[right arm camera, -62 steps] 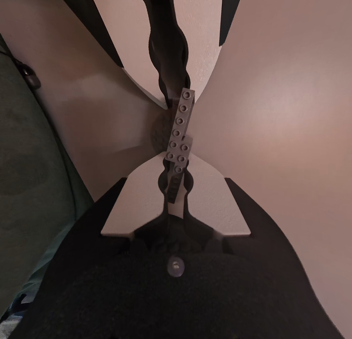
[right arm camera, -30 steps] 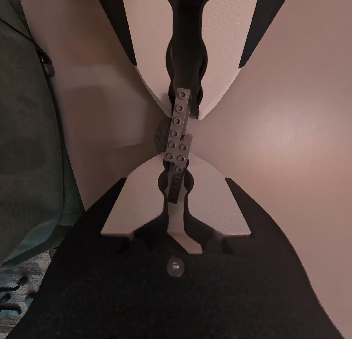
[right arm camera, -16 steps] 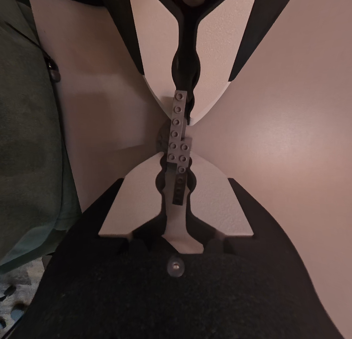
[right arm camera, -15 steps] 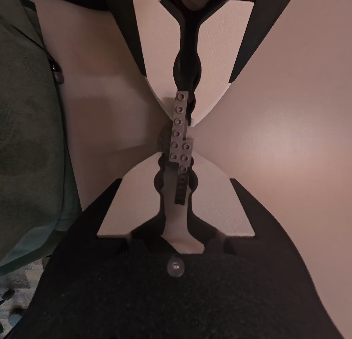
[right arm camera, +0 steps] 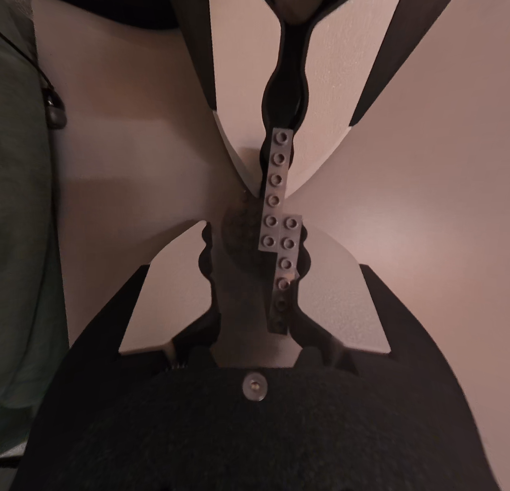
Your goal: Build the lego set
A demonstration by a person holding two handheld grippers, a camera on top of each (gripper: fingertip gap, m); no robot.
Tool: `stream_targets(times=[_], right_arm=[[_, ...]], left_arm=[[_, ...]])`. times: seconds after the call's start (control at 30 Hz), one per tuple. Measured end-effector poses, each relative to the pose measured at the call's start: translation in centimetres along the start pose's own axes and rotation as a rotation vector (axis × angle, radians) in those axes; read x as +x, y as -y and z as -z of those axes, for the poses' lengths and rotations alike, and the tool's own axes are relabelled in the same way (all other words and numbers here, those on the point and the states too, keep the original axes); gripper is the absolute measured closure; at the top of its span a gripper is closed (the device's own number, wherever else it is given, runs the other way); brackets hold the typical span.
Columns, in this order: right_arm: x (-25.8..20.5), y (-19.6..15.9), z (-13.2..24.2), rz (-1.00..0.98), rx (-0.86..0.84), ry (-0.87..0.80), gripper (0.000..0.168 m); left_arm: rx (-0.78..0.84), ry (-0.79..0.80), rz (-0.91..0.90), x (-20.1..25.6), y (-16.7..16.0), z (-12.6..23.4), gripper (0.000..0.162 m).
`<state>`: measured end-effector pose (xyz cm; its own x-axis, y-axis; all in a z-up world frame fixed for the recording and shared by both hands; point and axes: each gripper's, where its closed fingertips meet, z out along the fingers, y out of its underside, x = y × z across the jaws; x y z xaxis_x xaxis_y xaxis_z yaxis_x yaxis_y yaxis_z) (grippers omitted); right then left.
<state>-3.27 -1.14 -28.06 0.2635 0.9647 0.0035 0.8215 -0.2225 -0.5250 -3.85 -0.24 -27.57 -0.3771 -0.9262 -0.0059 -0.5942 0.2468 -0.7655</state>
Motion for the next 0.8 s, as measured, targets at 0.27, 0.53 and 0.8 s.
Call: stream_targets(times=[0.27, 0.53, 0.8], right_arm=[[-0.25, 0.41, -0.12, -0.010, 0.054, 0.013, 0.126], [-0.30, 0.42, 0.06, -0.030, 0.046, 0.022, 0.128], [-0.27, 0.08, 0.82, -0.053, 0.017, 0.061, 0.137]], left_arm=[[0.000, -0.012, -0.003, 0.17, 0.01, 0.04, 0.153], [0.003, -0.017, -0.002, 0.25, 0.06, 0.03, 0.151], [0.026, -0.014, 0.029, -0.16, 0.14, 0.47, 0.153]])
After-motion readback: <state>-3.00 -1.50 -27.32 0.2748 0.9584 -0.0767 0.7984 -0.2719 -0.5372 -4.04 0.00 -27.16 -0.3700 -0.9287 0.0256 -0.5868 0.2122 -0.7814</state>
